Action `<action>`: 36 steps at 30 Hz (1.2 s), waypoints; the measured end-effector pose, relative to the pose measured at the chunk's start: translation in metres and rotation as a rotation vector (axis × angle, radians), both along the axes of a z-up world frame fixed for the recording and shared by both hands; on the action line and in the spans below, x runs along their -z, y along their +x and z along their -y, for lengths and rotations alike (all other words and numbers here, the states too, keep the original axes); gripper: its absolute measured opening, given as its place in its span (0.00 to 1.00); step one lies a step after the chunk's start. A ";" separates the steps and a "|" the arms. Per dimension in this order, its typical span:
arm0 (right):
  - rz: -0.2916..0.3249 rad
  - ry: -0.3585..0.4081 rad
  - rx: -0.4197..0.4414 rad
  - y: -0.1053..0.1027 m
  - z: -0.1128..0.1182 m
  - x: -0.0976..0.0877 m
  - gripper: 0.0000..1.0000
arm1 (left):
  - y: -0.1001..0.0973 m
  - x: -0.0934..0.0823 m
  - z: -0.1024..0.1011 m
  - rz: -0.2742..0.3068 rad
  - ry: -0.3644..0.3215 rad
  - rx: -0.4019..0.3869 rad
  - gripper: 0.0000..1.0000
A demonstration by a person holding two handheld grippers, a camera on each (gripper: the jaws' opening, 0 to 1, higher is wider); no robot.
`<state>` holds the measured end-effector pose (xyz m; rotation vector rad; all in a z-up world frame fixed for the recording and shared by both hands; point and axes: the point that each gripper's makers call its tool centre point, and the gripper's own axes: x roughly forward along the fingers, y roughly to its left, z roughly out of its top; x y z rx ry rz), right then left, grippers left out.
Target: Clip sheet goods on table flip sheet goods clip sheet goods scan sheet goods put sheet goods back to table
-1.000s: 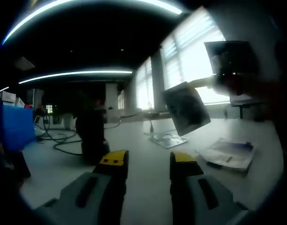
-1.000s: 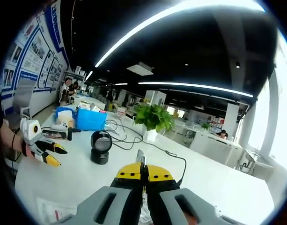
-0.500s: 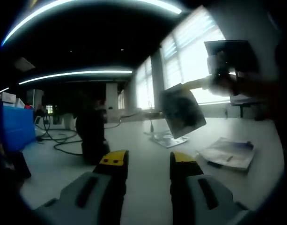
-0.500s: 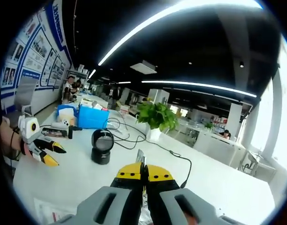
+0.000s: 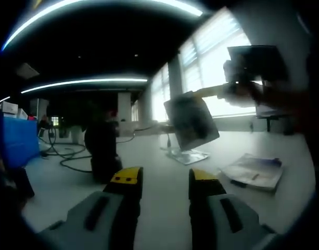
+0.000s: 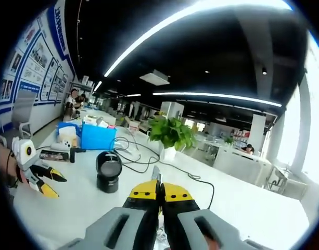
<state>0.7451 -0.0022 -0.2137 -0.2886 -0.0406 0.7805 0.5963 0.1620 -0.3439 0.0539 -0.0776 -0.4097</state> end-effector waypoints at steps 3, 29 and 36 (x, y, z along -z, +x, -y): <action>0.003 0.007 0.008 0.003 -0.004 -0.003 0.00 | 0.000 0.000 0.000 -0.002 0.002 -0.003 0.28; -0.061 0.075 0.157 0.037 -0.021 0.011 0.00 | 0.000 0.000 0.001 0.001 -0.009 0.011 0.28; -0.064 0.091 0.190 0.043 -0.026 0.011 0.00 | -0.001 -0.002 0.000 0.006 -0.017 0.018 0.27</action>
